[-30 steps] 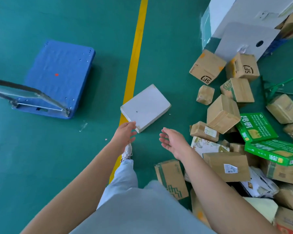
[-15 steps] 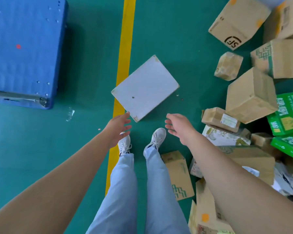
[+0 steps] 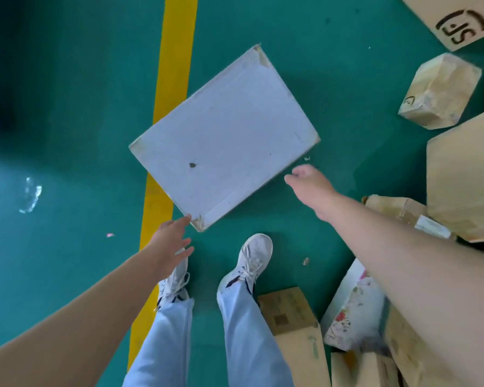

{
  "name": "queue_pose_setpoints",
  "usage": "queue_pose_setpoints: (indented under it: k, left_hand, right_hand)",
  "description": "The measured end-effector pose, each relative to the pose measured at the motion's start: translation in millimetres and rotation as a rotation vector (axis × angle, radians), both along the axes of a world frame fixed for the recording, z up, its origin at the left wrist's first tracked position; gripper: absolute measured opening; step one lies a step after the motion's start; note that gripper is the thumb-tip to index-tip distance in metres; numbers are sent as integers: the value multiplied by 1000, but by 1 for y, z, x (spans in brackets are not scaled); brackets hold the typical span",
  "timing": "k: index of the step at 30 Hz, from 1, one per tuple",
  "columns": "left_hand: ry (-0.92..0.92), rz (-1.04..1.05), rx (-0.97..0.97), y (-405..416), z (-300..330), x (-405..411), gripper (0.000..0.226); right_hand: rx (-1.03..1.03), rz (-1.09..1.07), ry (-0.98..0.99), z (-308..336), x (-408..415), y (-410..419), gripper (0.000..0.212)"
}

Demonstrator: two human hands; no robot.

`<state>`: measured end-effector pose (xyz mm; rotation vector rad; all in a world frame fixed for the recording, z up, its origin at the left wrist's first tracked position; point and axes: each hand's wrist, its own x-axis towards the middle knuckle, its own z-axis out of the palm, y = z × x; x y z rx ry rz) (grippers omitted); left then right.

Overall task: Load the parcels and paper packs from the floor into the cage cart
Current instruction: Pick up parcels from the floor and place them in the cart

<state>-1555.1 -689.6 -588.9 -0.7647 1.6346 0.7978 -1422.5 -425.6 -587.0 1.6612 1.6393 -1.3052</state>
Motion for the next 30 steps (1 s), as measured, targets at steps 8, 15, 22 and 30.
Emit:
queue_pose_setpoints:
  k: [8,15,22,30]
  left_hand:
    - [-63,95,-86,16,-113,-1,64]
    - [-26,67,-107,7,-146,-3,77]
    - [95,14,-157,-25,-71,-19,77]
    - [257,-213,-45,-8,25,-52,66]
  right_hand:
    - [269,84,34,-115,-27,73,73]
    - [293,-70,28,-153,-26,92,72]
    - [106,-322,45,-91,27,52,71]
    - [56,-656,108,3,85,10,44]
